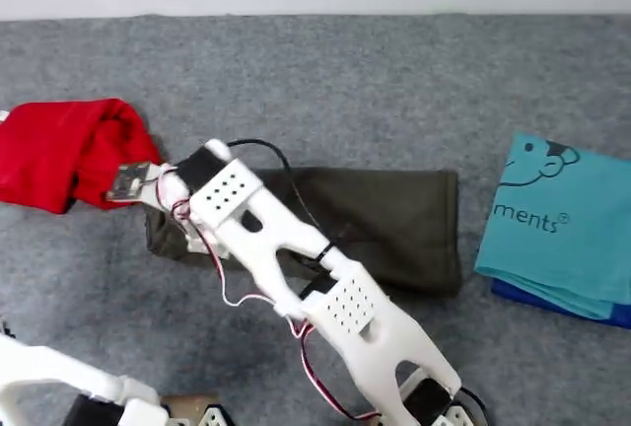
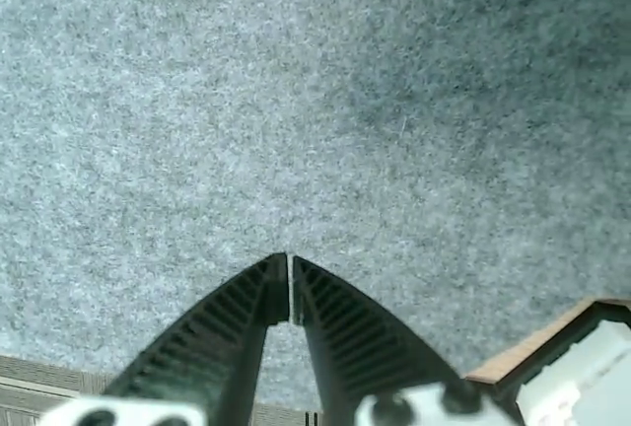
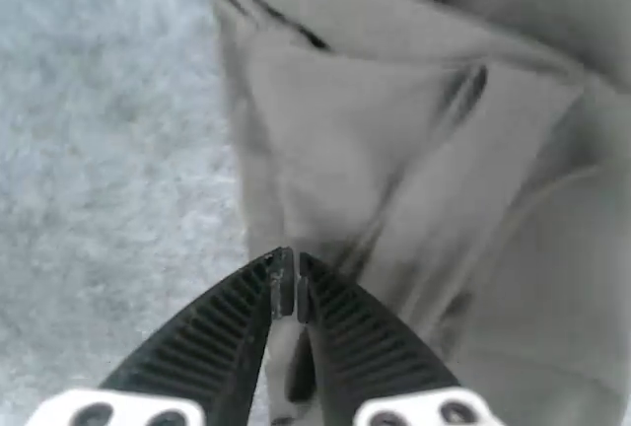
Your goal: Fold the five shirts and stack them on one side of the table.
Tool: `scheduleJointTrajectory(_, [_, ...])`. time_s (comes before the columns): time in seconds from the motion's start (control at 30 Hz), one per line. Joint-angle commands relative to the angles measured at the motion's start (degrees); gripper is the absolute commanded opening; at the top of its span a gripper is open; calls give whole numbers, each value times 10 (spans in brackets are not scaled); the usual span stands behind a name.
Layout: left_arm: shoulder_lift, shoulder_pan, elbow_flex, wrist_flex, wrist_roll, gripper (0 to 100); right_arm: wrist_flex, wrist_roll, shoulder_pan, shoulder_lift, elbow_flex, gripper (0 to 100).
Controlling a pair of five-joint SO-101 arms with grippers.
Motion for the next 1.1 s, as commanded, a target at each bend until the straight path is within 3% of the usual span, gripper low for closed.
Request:
scheduleJointTrajectory(0.0, [-18,-4,-3,-5,-2,15,-16,19,84,-6,-11,9])
scheduleJointTrajectory(0.1, [-18,-4,-3,-5,-2,15,-63,21,147,15,-25,9])
scheduleJointTrajectory(0.2, [-18,-4,-3,-6,-2,15,-56,20,153,16,-87,9])
scheduleJointTrajectory(0.4, [-18,-1,-3,-9,-2,15,0,19,69,22,-222,9])
scheduleJointTrajectory(0.63, [-18,-1,-3,-9,-2,15,-31,21,5,52,-200,9])
scheduleJointTrajectory(0.9, [-18,-4,-3,-7,-2,15,-195,20,128,128,-188,9])
scheduleJointTrajectory(1.07, [-18,-3,-3,-9,-2,15,-199,19,136,84,-209,9])
